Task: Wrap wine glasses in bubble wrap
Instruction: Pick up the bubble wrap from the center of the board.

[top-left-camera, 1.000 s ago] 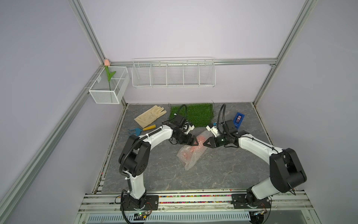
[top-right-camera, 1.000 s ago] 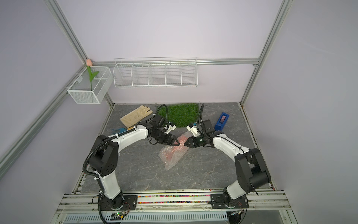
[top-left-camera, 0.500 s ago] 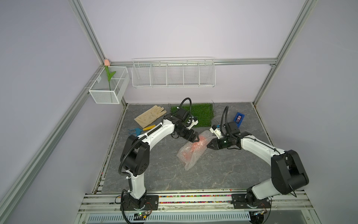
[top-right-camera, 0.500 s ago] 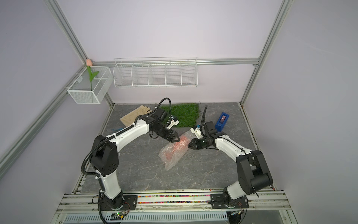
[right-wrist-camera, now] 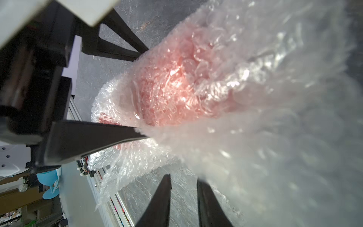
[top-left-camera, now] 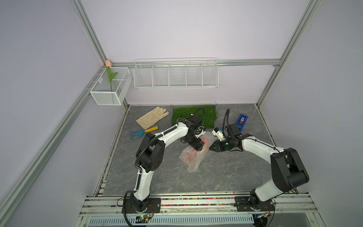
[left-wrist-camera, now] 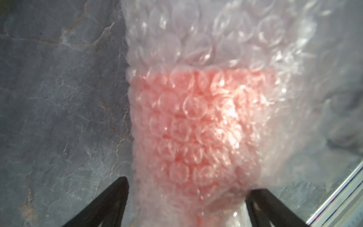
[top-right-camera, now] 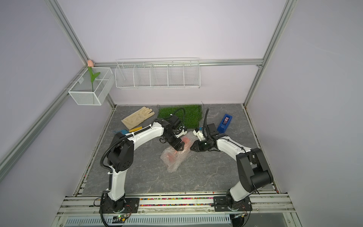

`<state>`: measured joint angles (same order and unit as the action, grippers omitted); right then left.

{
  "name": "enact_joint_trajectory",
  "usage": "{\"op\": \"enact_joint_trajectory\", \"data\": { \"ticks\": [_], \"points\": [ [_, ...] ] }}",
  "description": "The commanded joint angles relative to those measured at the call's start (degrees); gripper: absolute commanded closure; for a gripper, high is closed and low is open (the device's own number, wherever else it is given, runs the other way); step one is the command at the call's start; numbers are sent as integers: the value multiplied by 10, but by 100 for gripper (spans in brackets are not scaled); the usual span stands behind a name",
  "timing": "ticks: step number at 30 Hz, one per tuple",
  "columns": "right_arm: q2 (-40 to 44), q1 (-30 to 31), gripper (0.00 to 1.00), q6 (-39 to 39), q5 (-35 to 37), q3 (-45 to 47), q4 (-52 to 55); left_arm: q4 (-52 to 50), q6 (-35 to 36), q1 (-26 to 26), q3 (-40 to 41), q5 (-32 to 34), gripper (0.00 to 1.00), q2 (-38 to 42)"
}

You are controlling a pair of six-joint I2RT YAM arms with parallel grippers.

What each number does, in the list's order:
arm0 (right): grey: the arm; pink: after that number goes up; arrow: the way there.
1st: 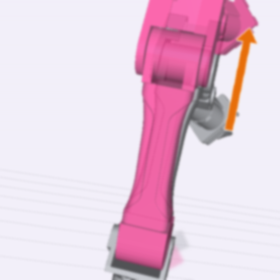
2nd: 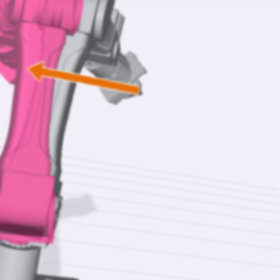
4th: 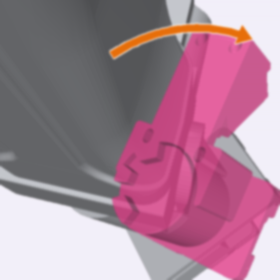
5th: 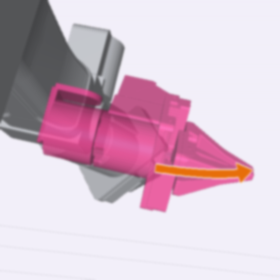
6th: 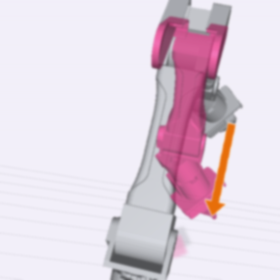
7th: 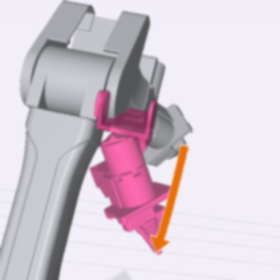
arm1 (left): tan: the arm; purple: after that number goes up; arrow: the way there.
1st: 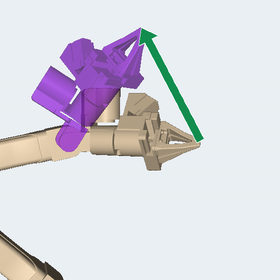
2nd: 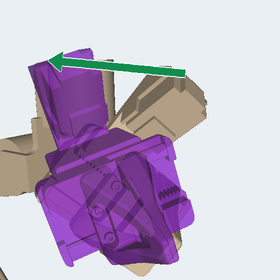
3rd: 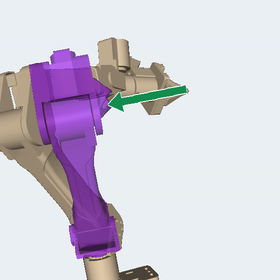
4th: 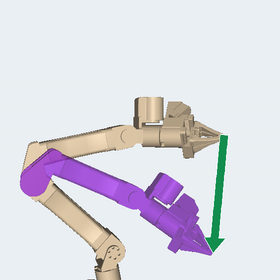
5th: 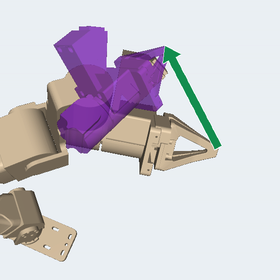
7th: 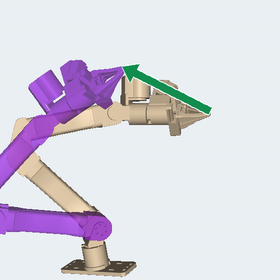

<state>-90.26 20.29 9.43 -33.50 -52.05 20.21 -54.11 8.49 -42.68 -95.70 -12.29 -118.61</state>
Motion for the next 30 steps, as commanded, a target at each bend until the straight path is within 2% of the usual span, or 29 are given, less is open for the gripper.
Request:
{"op": "enact_joint_trajectory", "data": {
  "ticks": [1,8,20,30],
  "points": [
    [-8,0,73,1,4,-8,-5,-27,21,0,-18,27,8,-5],
    [-3,-1,74,-6,19,-14,4,-19,13,0,-37,-15,1,22],
    [-23,-3,74,-12,35,-52,17,-43,3,1,-96,-22,1,-49],
    [-41,-4,74,-7,37,-59,10,-62,9,-2,-133,-53,1,-96]
  ]
}}
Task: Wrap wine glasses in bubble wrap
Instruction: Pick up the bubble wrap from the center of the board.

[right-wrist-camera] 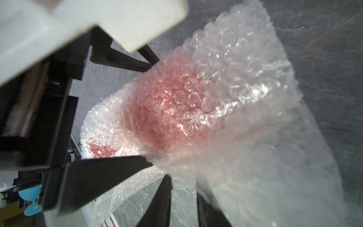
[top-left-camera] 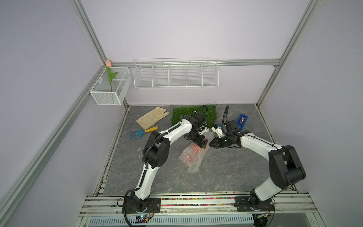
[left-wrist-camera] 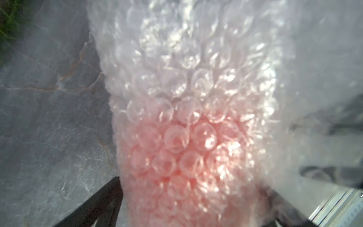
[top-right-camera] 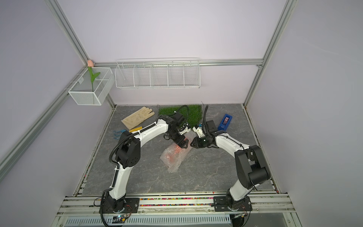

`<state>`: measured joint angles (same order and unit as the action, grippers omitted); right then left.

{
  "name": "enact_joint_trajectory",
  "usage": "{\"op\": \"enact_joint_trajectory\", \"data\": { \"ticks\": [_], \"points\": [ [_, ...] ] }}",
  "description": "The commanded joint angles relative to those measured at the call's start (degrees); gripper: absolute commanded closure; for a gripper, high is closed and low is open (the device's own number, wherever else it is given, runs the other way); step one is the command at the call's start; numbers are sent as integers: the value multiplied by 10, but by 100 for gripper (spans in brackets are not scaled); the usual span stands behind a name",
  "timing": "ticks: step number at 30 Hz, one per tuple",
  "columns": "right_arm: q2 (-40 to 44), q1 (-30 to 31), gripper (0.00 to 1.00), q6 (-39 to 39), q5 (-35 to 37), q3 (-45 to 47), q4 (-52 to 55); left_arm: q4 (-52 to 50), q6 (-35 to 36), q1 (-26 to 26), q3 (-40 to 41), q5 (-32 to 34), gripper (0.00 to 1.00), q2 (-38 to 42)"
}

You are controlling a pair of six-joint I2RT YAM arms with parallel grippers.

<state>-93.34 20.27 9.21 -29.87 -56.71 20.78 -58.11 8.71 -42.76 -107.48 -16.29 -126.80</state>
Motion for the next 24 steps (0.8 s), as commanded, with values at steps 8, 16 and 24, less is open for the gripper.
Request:
{"op": "enact_joint_trajectory", "data": {
  "ticks": [8,16,24],
  "points": [
    [-7,-5,74,-3,-5,-17,4,13,-17,-1,5,-35,1,-22],
    [80,-20,74,-10,0,0,42,32,-35,10,19,-65,18,-22],
    [204,-57,74,-18,25,35,86,92,-61,24,68,-116,25,12]
  ]
}}
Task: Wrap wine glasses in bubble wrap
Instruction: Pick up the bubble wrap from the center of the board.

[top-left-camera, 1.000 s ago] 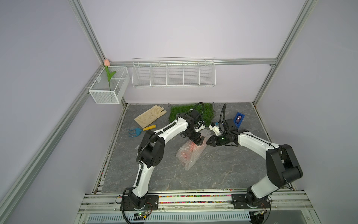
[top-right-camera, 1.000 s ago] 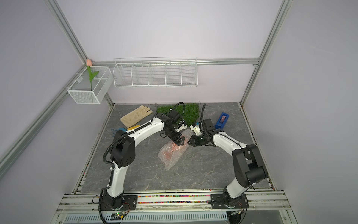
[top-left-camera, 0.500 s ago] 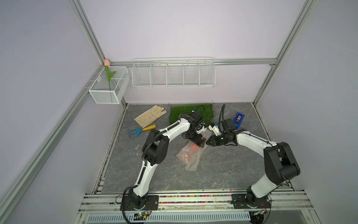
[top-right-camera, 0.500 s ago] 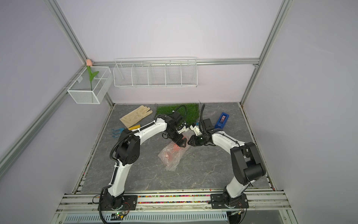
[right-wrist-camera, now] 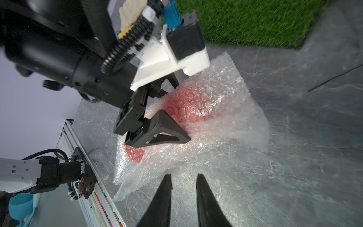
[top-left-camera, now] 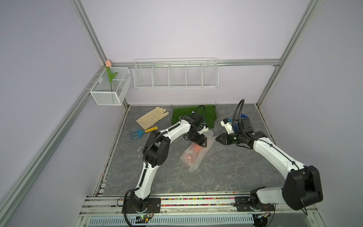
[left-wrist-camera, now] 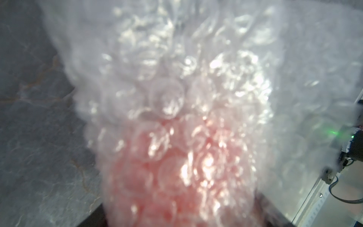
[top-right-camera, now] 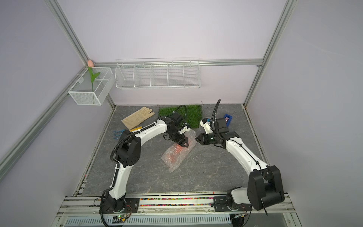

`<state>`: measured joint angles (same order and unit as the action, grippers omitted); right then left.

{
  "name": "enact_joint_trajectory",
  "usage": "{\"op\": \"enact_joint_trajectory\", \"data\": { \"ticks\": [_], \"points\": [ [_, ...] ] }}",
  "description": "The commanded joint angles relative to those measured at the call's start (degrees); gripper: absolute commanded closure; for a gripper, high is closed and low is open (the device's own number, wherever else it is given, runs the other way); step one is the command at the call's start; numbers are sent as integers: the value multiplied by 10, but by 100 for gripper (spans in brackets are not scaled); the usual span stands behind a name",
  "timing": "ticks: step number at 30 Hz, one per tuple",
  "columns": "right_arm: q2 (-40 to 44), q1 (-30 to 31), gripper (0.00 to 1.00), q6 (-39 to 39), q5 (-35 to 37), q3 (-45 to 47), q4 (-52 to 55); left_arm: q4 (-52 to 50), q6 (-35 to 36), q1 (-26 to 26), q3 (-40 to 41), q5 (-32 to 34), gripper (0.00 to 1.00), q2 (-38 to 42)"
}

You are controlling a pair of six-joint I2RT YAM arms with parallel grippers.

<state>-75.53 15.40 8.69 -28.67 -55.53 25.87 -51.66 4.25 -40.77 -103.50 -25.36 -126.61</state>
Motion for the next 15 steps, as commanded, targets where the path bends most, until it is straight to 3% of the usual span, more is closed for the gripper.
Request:
{"op": "enact_joint_trajectory", "data": {
  "ticks": [1,6,10,15],
  "points": [
    [39,-13,75,-10,16,30,35,45,-24,7,40,-36,27,21],
    [71,-33,76,16,40,74,22,150,-67,24,121,-71,30,94],
    [77,-60,76,49,17,94,1,279,-118,30,215,-94,30,188],
    [93,-60,74,71,-38,78,-9,470,-174,30,352,-68,31,315]
  ]
}}
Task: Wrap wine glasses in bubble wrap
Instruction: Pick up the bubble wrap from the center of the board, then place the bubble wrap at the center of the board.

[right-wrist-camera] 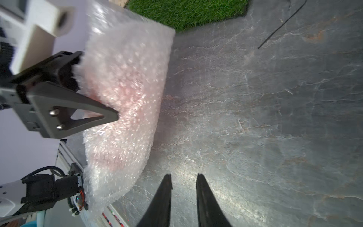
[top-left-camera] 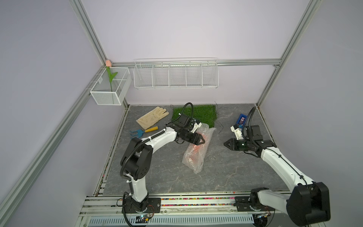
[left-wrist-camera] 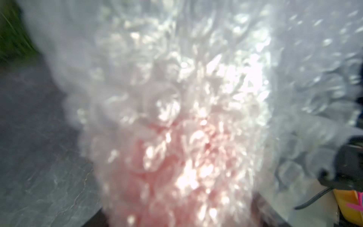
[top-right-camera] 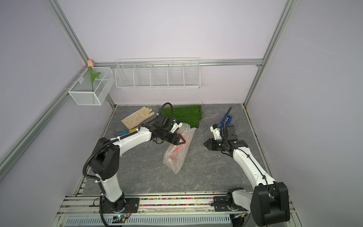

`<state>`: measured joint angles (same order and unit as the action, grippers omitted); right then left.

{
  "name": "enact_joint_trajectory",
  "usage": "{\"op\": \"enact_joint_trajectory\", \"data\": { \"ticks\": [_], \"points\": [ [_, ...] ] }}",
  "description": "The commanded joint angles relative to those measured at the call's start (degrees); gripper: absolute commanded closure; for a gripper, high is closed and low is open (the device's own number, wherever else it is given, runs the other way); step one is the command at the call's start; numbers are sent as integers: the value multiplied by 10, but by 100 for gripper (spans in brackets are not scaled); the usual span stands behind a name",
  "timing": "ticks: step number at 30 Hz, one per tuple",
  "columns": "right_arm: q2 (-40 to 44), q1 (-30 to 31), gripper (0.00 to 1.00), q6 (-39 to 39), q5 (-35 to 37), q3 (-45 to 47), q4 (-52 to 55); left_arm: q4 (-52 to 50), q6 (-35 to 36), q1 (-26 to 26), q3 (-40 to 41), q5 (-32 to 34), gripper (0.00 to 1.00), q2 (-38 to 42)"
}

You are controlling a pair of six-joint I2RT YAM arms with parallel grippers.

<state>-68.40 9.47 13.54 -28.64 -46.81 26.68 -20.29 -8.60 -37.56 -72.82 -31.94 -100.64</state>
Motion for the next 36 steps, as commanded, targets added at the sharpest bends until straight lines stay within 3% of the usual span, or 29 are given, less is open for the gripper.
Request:
{"op": "enact_joint_trajectory", "data": {
  "ticks": [1,5,9,12,16,20,27,36],
  "points": [
    [31,0,74,27,-45,-11,-19,205,-54,-4,79,11,31,81],
    [58,13,73,35,-63,-30,-14,379,-44,-37,199,77,31,158],
    [79,38,73,30,-54,-57,7,561,42,-111,303,183,29,199],
    [90,46,73,30,-57,-63,18,715,71,-142,373,229,29,193],
    [109,58,73,22,-64,-66,41,854,56,-159,431,272,31,166],
    [126,69,72,16,-52,-59,65,1005,115,-205,484,328,35,111],
    [118,91,72,17,-18,-43,72,1014,109,-235,510,376,35,69],
    [87,136,73,36,-3,-69,31,1014,89,-244,544,371,34,18]
  ]
}}
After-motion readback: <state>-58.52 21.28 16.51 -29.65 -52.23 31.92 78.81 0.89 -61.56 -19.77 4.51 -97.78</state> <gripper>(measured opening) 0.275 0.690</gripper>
